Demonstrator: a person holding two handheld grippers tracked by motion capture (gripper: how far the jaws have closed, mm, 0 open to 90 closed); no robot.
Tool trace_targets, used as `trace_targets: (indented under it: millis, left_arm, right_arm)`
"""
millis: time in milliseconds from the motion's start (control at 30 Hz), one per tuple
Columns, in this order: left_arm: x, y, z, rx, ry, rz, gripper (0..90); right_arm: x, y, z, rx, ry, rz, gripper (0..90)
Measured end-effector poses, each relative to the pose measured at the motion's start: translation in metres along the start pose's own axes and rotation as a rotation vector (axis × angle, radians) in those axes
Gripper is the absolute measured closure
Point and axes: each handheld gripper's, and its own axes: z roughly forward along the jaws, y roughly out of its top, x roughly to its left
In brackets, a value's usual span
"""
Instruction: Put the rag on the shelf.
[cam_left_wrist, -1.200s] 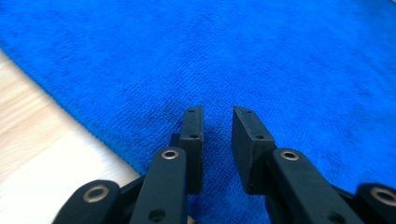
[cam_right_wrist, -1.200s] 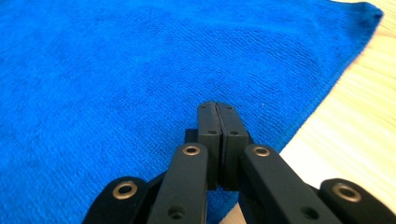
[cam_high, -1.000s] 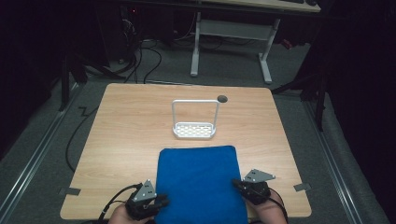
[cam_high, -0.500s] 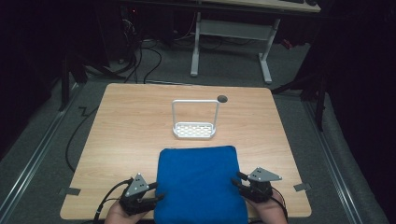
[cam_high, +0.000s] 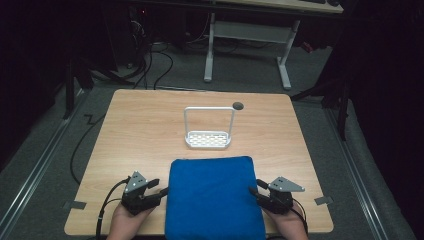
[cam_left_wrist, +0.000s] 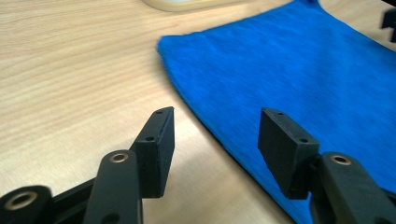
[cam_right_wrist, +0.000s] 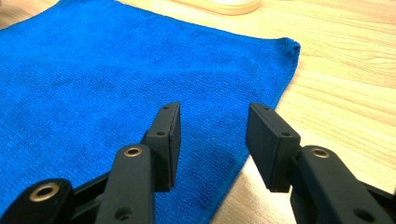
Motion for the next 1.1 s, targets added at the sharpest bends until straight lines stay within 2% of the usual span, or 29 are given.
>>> trace_targets:
  millis: [100,133,167,200,233,267,300,367,433,500,600,733,800,867,967,1000,1033,1100]
  left_arm:
    - [0.008,0.008,0.012,0.008,0.015,-0.017,46.5]
    - [0.013,0.016,0.024,0.013,0.048,-0.011,45.7]
    - [0.013,0.016,0.024,0.013,0.048,-0.011,45.5]
    - [0.015,0.023,0.034,0.02,0.061,-0.01,45.5]
    - [0.015,0.023,0.034,0.02,0.061,-0.01,45.5]
    - [0.016,0.031,0.046,0.034,0.071,-0.008,45.5]
    - [0.016,0.031,0.046,0.034,0.071,-0.008,45.5]
    - [0.016,0.041,0.062,0.055,0.101,0.001,46.0]
    - [0.016,0.043,0.066,0.065,0.107,0.002,46.6]
    - [0.014,0.047,0.073,0.086,0.14,0.024,46.8]
    - [0.013,0.048,0.076,0.085,0.14,0.028,50.5]
    - [0.012,0.048,0.076,0.082,0.124,0.039,61.8]
    - [0.012,0.047,0.076,0.084,0.11,0.039,73.8]
    - [0.012,0.047,0.076,0.086,0.104,0.036,76.7]
    - [0.013,0.047,0.076,0.089,0.088,0.025,85.4]
    - [0.014,0.047,0.076,0.089,0.084,0.023,86.6]
    - [0.014,0.047,0.076,0.089,0.083,0.022,87.1]
    - [0.015,0.047,0.075,0.092,0.079,0.019,87.1]
  right_arm:
    - [0.0,0.0,0.0,0.0,0.003,-0.003,56.1]
    - [0.0,0.0,0.001,0.003,0.006,-0.001,55.6]
    - [0.0,0.0,0.001,0.003,0.006,-0.001,55.6]
    - [0.0,0.0,0.002,0.006,0.008,-0.001,55.2]
    - [0.0,0.0,0.002,0.006,0.008,-0.001,55.2]
    - [-0.001,-0.001,0.002,0.009,0.008,0.0,55.1]
    - [-0.001,-0.001,0.002,0.009,0.008,0.0,55.1]
    - [-0.002,-0.001,0.001,0.003,0.01,0.008,54.8]
    - [-0.003,-0.001,0.001,0.003,0.009,0.007,54.7]
    - [-0.003,-0.001,0.001,0.001,0.009,0.009,54.5]
    - [-0.003,-0.001,0.001,0.001,0.01,0.01,53.9]
    - [-0.002,-0.001,0.002,-0.001,0.006,0.005,53.1]
    - [-0.002,0.003,0.004,-0.005,0.002,0.006,52.5]
    - [-0.003,0.005,0.005,-0.002,0.0,0.01,52.4]
    - [-0.009,0.02,0.016,0.001,-0.034,0.026,52.0]
    - [-0.012,0.025,0.02,0.005,-0.041,0.044,52.0]
    - [-0.02,0.035,0.031,0.007,-0.076,0.063,52.3]
    - [-0.024,0.039,0.036,0.015,-0.081,0.078,52.3]
